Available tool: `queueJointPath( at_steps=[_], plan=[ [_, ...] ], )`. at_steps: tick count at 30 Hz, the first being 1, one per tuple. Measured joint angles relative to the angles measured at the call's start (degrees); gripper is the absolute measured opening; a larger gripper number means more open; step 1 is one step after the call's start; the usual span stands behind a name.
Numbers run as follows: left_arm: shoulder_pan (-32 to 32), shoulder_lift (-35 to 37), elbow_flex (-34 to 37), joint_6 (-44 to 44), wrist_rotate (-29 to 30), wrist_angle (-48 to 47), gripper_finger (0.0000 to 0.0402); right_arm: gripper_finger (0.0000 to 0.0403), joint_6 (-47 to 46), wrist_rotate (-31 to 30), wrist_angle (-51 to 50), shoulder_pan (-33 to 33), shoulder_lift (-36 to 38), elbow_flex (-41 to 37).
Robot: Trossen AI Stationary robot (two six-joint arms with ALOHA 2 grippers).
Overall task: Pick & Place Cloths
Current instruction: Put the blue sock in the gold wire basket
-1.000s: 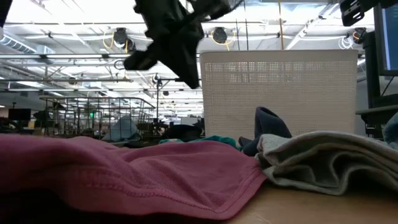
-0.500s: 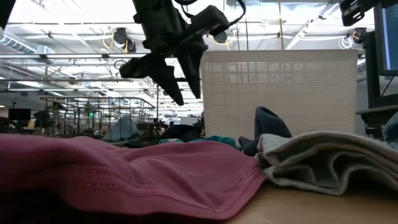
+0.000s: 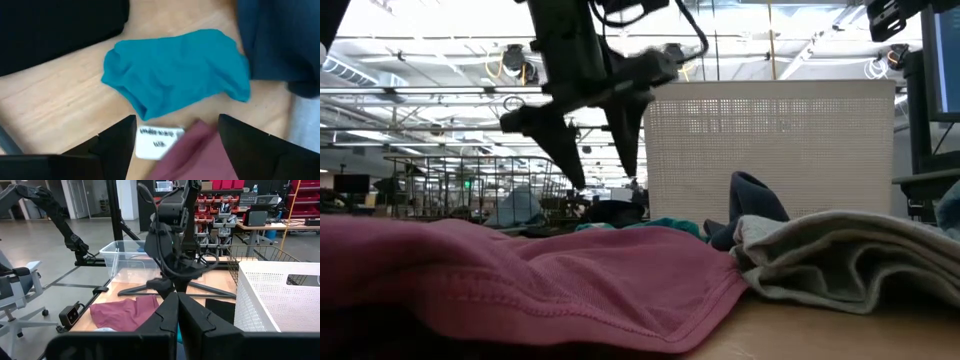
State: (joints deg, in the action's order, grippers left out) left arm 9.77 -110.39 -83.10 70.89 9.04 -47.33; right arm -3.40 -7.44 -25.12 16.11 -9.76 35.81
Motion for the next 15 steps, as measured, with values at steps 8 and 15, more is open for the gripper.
queueJointPath(
  at_steps=[8,15],
  plan=[
    [-1.59,-1.59,0.01,-0.04,-0.14,-0.95,0.0279,0.0004,0.00,0.00,-0.01,0.01,0.00,0.00],
    [-2.66,-2.08,0.02,-0.31,-0.51,-2.82,0.0283,0.0004,0.00,0.00,-0.01,-0.01,-0.01,0.00]
  ],
)
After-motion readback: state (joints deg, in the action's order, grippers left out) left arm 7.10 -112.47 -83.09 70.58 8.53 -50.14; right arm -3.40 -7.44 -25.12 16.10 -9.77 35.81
